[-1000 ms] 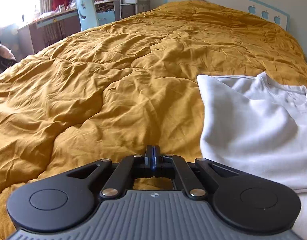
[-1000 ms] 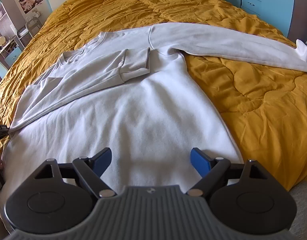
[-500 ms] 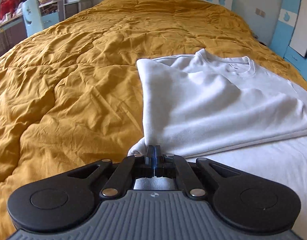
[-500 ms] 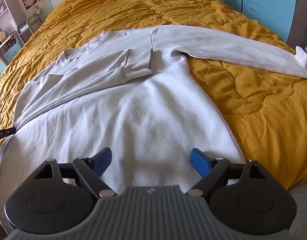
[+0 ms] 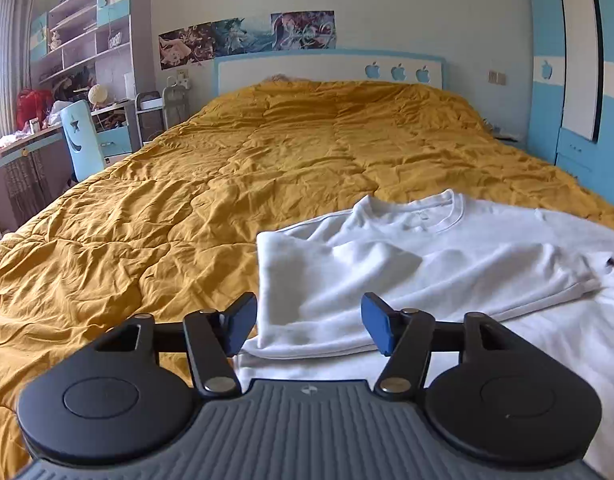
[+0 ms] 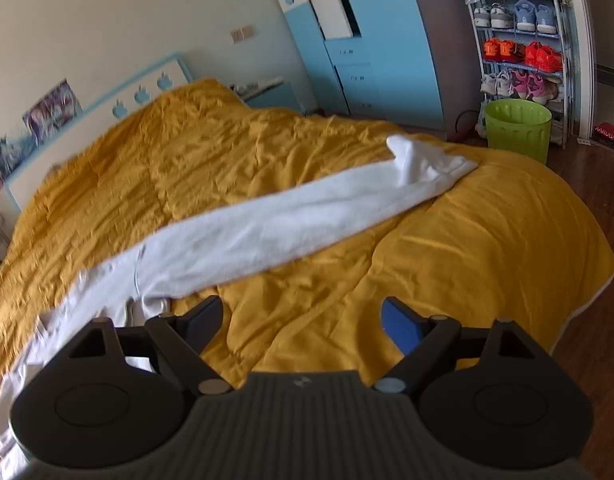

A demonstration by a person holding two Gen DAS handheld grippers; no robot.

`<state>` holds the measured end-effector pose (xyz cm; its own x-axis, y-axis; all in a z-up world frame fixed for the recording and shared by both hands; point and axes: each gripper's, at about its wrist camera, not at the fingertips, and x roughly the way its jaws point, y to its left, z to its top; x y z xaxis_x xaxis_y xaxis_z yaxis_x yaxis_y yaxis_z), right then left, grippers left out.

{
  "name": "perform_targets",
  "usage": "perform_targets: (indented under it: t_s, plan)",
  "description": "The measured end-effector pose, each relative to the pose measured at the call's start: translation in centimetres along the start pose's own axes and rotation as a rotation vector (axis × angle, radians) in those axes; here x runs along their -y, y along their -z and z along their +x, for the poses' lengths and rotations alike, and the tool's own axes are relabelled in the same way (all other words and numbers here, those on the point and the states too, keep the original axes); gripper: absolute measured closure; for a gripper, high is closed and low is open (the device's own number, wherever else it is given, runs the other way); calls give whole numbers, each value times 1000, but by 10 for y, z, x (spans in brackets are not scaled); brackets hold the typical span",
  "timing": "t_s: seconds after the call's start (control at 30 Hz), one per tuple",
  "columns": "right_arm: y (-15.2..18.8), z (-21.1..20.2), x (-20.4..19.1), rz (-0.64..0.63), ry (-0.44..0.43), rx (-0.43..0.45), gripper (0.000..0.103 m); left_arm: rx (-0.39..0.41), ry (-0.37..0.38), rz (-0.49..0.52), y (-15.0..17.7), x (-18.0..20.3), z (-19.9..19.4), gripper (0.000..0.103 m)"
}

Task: Fold small clothes
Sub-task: 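Grasp the other sleeve cuff with the right gripper, then lift the sleeve with the right gripper, fold it across the body, release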

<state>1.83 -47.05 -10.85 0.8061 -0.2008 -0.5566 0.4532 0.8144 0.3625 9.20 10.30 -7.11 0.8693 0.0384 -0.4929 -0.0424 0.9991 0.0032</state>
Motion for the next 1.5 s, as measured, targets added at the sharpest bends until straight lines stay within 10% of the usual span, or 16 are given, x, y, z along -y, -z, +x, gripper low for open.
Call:
perform_targets:
  t_s: [0.2,0.3,0.53,0.87,1.03,1.5]
  plan:
    - [-40,21,62,61,50,77,20,-16,217,-185,-2,14,-17,19]
    - [-61,51,117,299,-93,42,21,-64,242,-228,5,19,-14,19]
    - [-66,132,204,829,-202,3,21,-119,71,-173,35,38,-16,19]
    - [-108,168,175,591,-116,18,35,-171,32,-140,45,43,-17,19]
    - [-95,176,191,657,-125,24,100,-160,-11,-112,45,43,-23,19]
    - [-103,84,163,661,-385,236,101,-121,-2,-74,41,43,-42,20]
